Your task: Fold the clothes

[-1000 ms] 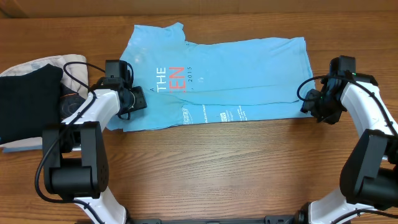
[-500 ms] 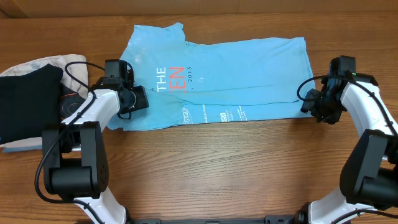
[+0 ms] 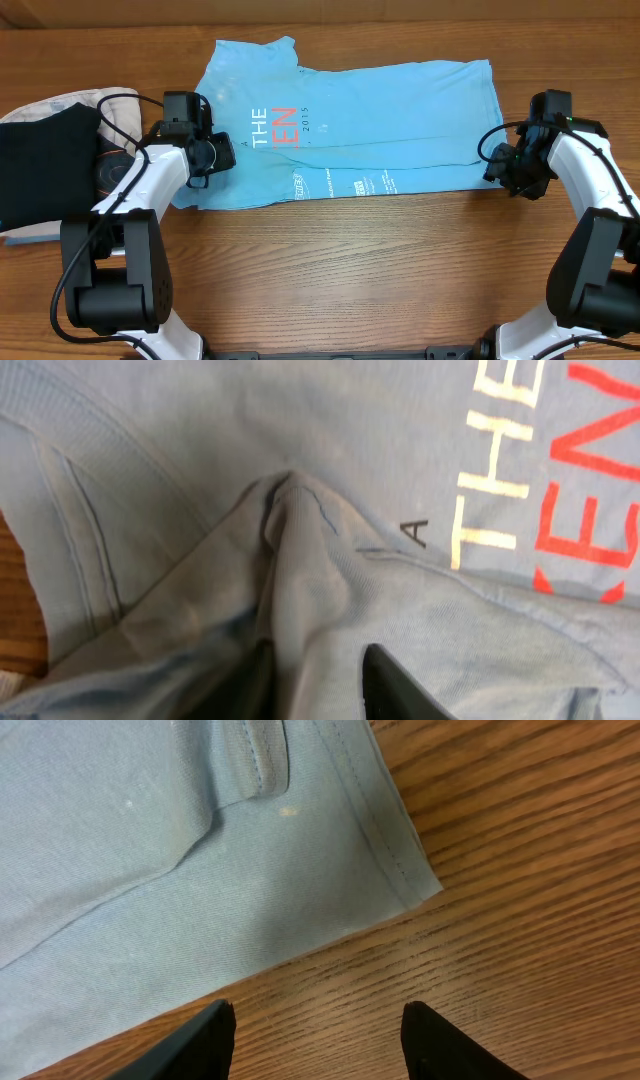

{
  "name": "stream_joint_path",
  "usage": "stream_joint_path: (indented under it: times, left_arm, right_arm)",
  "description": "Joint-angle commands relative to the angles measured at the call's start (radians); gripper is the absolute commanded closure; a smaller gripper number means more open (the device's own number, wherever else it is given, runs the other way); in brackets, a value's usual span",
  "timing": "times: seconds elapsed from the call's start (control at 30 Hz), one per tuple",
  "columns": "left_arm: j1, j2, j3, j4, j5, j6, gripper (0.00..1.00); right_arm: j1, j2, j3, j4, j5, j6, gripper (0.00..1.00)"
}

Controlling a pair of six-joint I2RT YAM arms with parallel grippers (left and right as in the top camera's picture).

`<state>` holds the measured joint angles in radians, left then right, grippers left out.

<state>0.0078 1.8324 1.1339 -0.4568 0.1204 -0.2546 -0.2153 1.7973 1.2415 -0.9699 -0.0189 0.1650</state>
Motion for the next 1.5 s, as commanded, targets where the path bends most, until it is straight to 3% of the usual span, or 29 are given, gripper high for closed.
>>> stream_joint_path:
  times: [0.0,0.17,0.73,0.8,0.93,0.97,1.2,1.33,1.47]
  left_arm:
    - [-0.001,-0.034,0.008,-0.019,0.01,0.008,0.77]
    - [-0.001,-0.034,0.008,-0.041,0.0,0.014,0.96]
    - [0.032,-0.033,0.131,0.068,-0.009,-0.03,0.96]
    - [0.032,-0.033,0.131,0.044,-0.016,-0.03,0.9]
    - [0.032,-0.033,0.131,-0.005,-0.017,-0.029,0.47]
    - [0.032,-0.033,0.131,-0.022,-0.02,-0.029,0.43]
    - [0.032,-0.033,0.131,-0.191,-0.021,-0.022,0.42]
    - [0.03,-0.033,0.126,-0.34,-0.028,-0.021,0.41]
    - [0.03,-0.033,0.086,-0.355,-0.077,-0.022,0.41]
  right_arm:
    - [-0.005,0.0,-0.005,0.001,0.006,0.01,0.43]
    - [-0.005,0.0,-0.005,-0.002,0.006,0.01,0.43]
    - [-0.005,0.0,-0.005,-0.002,0.011,0.01,0.43]
    - [-0.005,-0.001,-0.005,-0.001,0.011,0.01,0.43]
    - [-0.005,0.0,-0.005,-0.002,0.011,0.01,0.43]
    - [-0.005,-0.001,-0.005,-0.002,0.011,0.01,0.43]
    - [-0.005,0.0,-0.005,-0.034,0.011,0.011,0.42]
    - [-0.006,0.0,-0.008,-0.069,0.058,0.063,0.36]
    - [-0.021,0.0,-0.032,-0.018,0.069,0.098,0.32]
